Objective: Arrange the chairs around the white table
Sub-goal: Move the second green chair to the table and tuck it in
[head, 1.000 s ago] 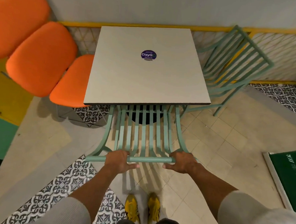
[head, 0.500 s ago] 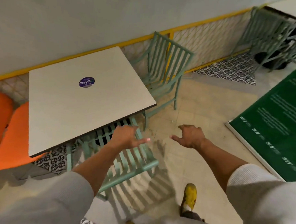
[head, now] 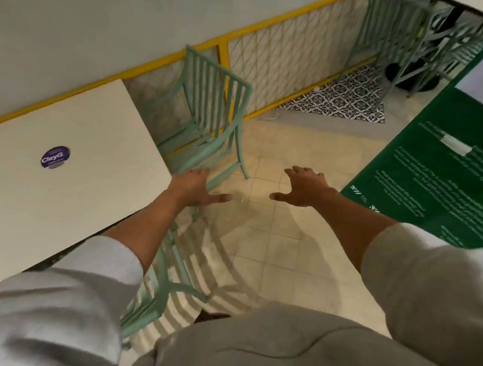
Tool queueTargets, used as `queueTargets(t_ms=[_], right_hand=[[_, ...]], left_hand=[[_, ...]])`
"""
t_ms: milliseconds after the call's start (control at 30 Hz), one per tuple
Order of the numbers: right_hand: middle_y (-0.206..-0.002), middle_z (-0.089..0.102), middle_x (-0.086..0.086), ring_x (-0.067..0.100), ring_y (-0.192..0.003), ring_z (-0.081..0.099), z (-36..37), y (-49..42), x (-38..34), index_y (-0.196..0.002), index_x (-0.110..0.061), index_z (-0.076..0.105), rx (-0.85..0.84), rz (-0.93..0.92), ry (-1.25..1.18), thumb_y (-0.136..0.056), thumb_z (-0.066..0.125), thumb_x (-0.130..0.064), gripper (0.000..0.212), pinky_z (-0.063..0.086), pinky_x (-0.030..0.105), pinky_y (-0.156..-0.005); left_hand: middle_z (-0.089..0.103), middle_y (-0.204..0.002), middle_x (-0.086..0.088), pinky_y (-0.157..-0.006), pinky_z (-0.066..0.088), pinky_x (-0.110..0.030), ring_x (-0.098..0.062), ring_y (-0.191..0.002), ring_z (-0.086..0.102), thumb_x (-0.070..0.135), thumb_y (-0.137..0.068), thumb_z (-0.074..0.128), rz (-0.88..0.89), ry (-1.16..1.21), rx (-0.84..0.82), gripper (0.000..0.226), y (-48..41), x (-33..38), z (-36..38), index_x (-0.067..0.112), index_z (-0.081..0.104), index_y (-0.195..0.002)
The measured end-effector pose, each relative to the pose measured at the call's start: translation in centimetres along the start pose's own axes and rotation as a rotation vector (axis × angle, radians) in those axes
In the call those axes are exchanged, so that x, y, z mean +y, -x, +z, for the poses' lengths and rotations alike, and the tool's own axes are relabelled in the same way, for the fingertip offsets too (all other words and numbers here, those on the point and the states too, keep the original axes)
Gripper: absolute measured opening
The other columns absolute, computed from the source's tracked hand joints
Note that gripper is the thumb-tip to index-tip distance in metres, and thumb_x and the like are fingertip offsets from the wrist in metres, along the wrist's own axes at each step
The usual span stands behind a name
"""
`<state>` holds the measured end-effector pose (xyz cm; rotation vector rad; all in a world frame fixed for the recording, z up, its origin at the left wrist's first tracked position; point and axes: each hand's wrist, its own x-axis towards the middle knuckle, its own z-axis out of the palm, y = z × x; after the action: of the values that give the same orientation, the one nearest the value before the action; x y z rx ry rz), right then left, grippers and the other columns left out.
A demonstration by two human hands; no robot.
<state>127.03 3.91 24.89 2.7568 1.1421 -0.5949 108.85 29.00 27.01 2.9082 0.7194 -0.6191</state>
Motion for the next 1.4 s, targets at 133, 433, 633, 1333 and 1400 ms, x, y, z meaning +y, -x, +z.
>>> queueTargets(t_ms=[133, 433, 633, 1333, 1400], right_hand=[[-0.174, 0.032, 0.009, 0.036, -0.158, 0.033, -1.5, -3.8, 4.3, -0.168, -0.018, 0.031, -0.033, -0.025, 0.007, -0.090, 0.050, -0.090, 0.108, 0.037, 0.059, -0.121], [-0.174, 0.033, 0.009, 0.037, -0.157, 0.034, -5.4, -17.5, 11.0, -0.168, -0.018, 0.030, -0.093, -0.092, 0.030, -0.090, 0.052, -0.089, 0.108, 0.035, 0.062, -0.121], [-0.176, 0.032, 0.004, 0.035, -0.157, 0.037, -11.6, -29.4, 12.0, -0.169, -0.020, 0.031, -0.123, -0.195, 0.039, -0.090, 0.052, -0.089, 0.106, 0.035, 0.060, -0.122], [-0.173, 0.035, 0.009, 0.035, -0.157, 0.037, -27.8, -69.1, 7.4, -0.167, -0.021, 0.035, -0.120, -0.958, 0.397, -0.110, 0.049, -0.057, 0.069, 0.036, 0.055, -0.122], [-0.173, 0.035, 0.010, 0.035, -0.157, 0.036, -28.9, -71.4, 6.5, -0.166, -0.019, 0.037, -0.127, -1.003, 0.431, -0.111, 0.051, -0.049, 0.065, 0.037, 0.054, -0.122]], left_hand=[[0.035, -0.173, -0.004, -0.123, 0.036, -0.058, -0.030, -0.156, 0.039, 0.117, -0.056, 0.030, -0.040, -0.017, -0.064, 0.146, -5.5, 3.0, -2.1, 0.025, 0.024, -0.169], [0.030, -0.175, -0.008, -0.126, 0.033, -0.057, -0.033, -0.158, 0.036, 0.105, -0.072, 0.044, -0.071, 0.137, -0.134, 0.134, -19.2, 6.1, -4.1, 0.016, 0.024, -0.170], [0.027, -0.176, -0.011, -0.127, 0.033, -0.052, -0.034, -0.158, 0.035, 0.099, -0.079, 0.048, -0.180, 0.294, -0.126, 0.127, -26.7, 4.9, -7.3, 0.015, 0.024, -0.170], [0.048, -0.164, -0.012, -0.120, 0.043, -0.054, -0.036, -0.148, 0.050, 0.109, -0.071, 0.035, -0.899, 0.779, 0.009, 0.130, -48.5, 8.5, -15.5, 0.019, 0.036, -0.165], [0.055, -0.159, -0.011, -0.117, 0.046, -0.053, -0.034, -0.143, 0.056, 0.106, -0.075, 0.038, -0.940, 0.802, 0.042, 0.122, -50.1, 9.8, -16.0, 0.020, 0.042, -0.161]])
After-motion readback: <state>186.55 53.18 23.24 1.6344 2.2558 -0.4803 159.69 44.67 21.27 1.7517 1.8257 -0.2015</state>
